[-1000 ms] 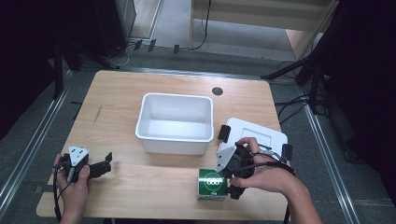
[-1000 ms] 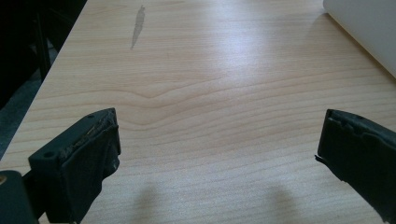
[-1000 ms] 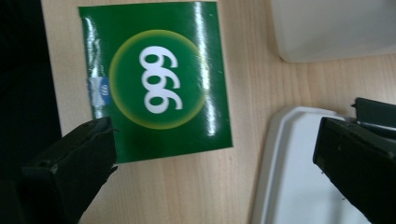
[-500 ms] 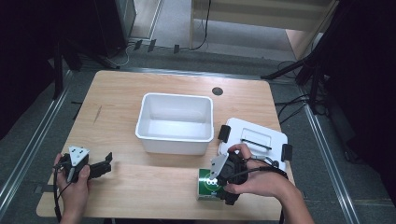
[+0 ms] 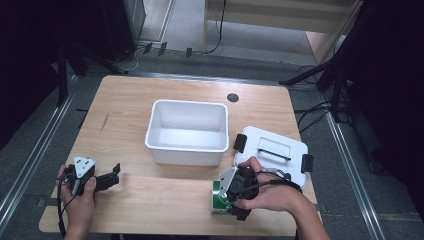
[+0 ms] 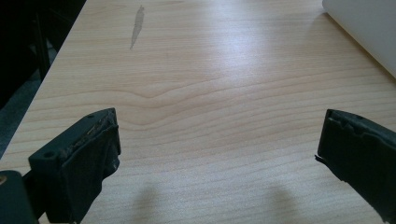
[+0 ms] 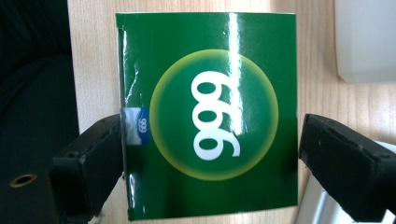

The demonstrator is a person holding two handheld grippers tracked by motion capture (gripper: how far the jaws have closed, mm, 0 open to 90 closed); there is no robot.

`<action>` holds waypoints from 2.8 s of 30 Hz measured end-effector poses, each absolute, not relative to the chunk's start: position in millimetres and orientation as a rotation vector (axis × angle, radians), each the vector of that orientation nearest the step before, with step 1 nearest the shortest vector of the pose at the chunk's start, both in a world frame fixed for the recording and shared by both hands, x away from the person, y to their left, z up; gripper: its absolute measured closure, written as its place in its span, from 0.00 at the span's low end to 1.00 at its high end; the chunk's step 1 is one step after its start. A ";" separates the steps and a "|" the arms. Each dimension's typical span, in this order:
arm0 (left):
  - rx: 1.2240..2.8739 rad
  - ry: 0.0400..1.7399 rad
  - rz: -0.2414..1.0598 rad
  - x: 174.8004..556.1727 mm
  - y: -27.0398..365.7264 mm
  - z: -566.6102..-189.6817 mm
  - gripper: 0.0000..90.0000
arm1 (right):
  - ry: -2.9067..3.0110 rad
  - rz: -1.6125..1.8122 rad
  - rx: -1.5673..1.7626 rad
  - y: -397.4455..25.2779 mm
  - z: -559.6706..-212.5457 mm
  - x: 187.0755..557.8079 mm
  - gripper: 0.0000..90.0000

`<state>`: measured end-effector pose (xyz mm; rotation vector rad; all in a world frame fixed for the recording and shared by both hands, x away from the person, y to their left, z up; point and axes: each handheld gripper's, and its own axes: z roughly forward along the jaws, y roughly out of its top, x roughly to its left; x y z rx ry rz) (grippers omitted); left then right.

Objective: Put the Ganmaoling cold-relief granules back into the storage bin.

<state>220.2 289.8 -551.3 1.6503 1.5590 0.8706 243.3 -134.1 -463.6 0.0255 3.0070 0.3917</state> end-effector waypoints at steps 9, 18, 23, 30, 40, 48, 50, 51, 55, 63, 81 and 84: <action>1.648 1.560 0.871 220.3 289.8 -551.3 0.00 | 3.024 0.358 0.012 -127.1 -469.2 244.1 0.12; 1.650 1.559 0.871 220.1 289.8 -551.2 0.00 | 3.028 0.311 -0.001 -121.4 -475.1 244.3 0.14; 1.647 1.559 0.872 220.2 289.9 -551.3 0.00 | 3.026 0.303 -0.014 -120.9 -474.2 243.8 0.16; 1.645 1.559 0.871 220.3 290.0 -551.4 0.00 | 3.036 0.285 -0.028 -120.0 -469.9 244.4 0.17; 1.645 1.559 0.871 220.3 290.0 -551.4 0.00 | 3.032 0.308 -0.035 -121.7 -453.1 246.9 0.18; 1.646 1.559 0.871 220.3 289.9 -551.4 0.00 | 3.028 0.305 -0.039 -122.2 -436.8 250.3 0.18; 1.648 1.559 0.870 220.3 289.9 -551.3 0.00 | 3.026 0.299 -0.038 -122.1 -433.5 250.7 0.18; 1.646 1.559 0.871 220.4 289.9 -551.5 0.00 | 3.024 0.302 -0.042 -121.9 -430.6 251.2 0.18; 1.645 1.560 0.870 220.5 290.0 -551.5 0.00 | 3.022 0.302 -0.047 -121.8 -422.0 252.4 0.18; 1.645 1.560 0.869 220.4 290.0 -551.5 0.00 | 3.017 0.304 -0.048 -120.2 -402.0 255.8 0.18; 1.642 1.563 0.863 220.7 290.4 -551.4 0.00 | 3.009 0.296 -0.065 -109.1 -365.7 266.4 0.18; 1.641 1.564 0.864 220.7 290.4 -551.4 0.00 | 3.008 0.290 -0.078 -105.0 -359.2 267.9 0.18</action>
